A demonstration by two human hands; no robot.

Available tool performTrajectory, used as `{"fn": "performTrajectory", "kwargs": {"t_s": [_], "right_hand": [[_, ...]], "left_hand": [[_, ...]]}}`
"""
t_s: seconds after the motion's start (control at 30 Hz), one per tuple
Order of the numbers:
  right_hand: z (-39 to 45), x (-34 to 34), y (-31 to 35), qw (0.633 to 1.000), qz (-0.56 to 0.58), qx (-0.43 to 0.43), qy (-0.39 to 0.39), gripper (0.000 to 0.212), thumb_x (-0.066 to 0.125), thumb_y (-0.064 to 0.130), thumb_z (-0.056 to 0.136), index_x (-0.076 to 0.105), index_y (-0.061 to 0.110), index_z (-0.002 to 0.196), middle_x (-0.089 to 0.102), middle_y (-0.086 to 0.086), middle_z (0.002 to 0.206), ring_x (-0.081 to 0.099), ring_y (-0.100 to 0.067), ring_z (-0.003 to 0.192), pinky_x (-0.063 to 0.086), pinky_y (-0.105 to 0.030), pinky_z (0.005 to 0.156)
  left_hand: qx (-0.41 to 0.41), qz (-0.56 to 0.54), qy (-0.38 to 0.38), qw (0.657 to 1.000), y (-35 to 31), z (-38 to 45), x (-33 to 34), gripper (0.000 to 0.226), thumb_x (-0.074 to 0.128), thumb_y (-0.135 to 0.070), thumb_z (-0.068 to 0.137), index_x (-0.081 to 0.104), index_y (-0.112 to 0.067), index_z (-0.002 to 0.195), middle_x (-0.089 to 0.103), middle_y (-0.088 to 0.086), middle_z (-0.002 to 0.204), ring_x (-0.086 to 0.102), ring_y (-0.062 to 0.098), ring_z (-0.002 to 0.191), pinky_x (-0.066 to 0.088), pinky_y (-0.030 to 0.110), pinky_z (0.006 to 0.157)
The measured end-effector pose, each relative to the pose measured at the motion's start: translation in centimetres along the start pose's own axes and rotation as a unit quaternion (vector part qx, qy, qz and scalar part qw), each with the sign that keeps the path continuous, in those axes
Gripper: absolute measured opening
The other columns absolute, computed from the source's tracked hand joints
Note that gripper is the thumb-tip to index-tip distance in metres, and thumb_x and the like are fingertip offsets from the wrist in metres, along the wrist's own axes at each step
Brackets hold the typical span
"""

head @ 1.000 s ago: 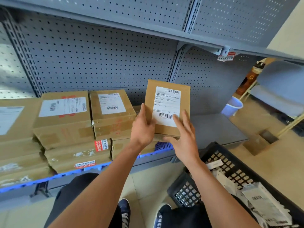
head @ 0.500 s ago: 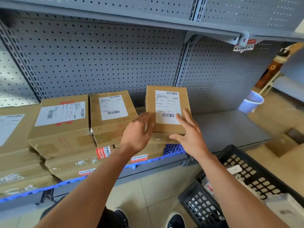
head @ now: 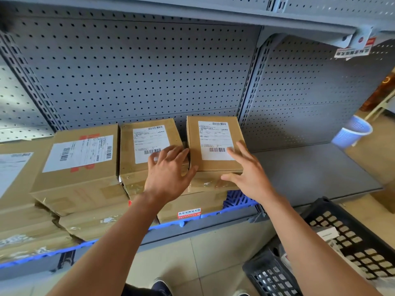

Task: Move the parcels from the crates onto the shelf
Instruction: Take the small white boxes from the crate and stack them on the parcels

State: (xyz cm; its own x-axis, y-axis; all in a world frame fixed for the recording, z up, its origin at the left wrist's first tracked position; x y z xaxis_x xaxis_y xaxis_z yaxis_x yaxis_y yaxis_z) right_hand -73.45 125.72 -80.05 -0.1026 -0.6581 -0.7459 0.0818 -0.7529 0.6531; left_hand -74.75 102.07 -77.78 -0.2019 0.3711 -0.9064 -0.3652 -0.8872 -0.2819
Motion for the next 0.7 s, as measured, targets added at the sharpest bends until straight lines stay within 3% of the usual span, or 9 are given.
{"fn": "performTrajectory", "kwargs": {"t_s": [0.07, 0.2, 0.4, 0.7], "right_hand": [[0.6, 0.0, 0.2, 1.0, -0.002, 0.001, 0.006, 0.084, 0.083, 0.039, 0.08, 0.041, 0.038, 0.153, 0.009, 0.018, 0.168, 0.01, -0.007, 0.154, 0.025, -0.04, 0.124], [1.6, 0.2, 0.7, 1.0, -0.002, -0.004, 0.012, 0.076, 0.081, 0.035, 0.084, 0.045, 0.039, 0.15, 0.015, 0.016, 0.167, 0.008, -0.006, 0.152, 0.015, -0.025, 0.117], [2.7, 0.7, 1.6, 0.997, -0.065, -0.043, -0.003, 0.07, 0.076, 0.034, 0.089, 0.045, 0.032, 0.151, 0.024, 0.011, 0.165, 0.006, -0.011, 0.152, 0.011, -0.037, 0.122], [2.0, 1.3, 2.8, 0.988, -0.12, -0.101, -0.009, 0.061, 0.068, 0.024, 0.096, 0.045, 0.021, 0.153, 0.033, 0.01, 0.162, 0.008, -0.015, 0.155, 0.017, -0.044, 0.122]], "left_hand": [[0.005, 0.006, -0.004, 1.0, 0.3, 0.1, 0.0, 0.066, 0.039, -0.065, 0.093, 0.054, -0.026, 0.143, 0.047, -0.007, 0.152, 0.034, 0.017, 0.144, 0.024, 0.053, 0.114], [0.019, 0.011, -0.015, 1.0, 0.5, -0.1, -0.1, 0.054, 0.064, -0.048, 0.091, 0.059, -0.023, 0.138, 0.053, -0.006, 0.148, 0.041, 0.017, 0.14, 0.03, 0.054, 0.11], [0.026, 0.011, -0.033, 0.999, 0.9, -0.2, -0.2, 0.047, 0.075, -0.023, 0.086, 0.065, -0.024, 0.132, 0.059, -0.008, 0.14, 0.05, 0.018, 0.133, 0.037, 0.053, 0.104], [0.006, 0.006, -0.037, 0.999, 0.9, -0.2, -0.2, 0.046, 0.075, -0.014, 0.085, 0.067, -0.025, 0.13, 0.061, -0.007, 0.14, 0.049, 0.02, 0.132, 0.035, 0.054, 0.105]]}}
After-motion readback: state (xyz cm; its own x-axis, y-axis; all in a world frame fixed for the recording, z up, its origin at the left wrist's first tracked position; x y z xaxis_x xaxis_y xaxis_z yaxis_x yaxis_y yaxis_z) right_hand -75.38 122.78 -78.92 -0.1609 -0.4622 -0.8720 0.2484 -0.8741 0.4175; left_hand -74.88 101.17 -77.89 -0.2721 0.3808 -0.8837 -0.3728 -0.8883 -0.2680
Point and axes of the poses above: each hand's wrist, its own z-axis towards the middle knuckle, its own x-axis out of the palm, y = z × x, the point moved 7 cm from there along z, towards the middle knuckle
